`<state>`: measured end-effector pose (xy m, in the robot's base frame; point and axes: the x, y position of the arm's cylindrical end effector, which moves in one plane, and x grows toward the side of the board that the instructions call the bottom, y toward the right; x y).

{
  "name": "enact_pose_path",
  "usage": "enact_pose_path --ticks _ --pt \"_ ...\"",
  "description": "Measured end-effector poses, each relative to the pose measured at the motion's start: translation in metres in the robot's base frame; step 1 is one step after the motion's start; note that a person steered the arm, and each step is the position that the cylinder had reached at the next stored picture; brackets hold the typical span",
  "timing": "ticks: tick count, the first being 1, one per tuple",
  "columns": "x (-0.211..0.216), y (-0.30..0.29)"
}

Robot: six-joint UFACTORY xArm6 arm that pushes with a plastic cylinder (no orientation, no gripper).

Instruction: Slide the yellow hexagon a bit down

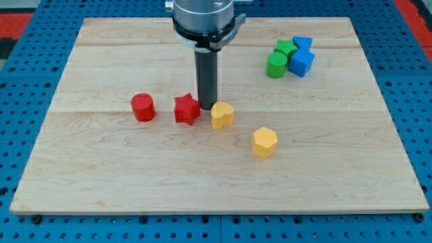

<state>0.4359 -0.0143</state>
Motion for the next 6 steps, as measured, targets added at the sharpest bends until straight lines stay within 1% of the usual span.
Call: enact_pose_path --ticks 1,2,3,4,5,6 --pt "-0.001 0.033" --pt "-0.007 0.054" --pt "0.014 0.095" --pt "0.058 0.087" --pt "0.079 0.079" --pt "0.089 0.044"
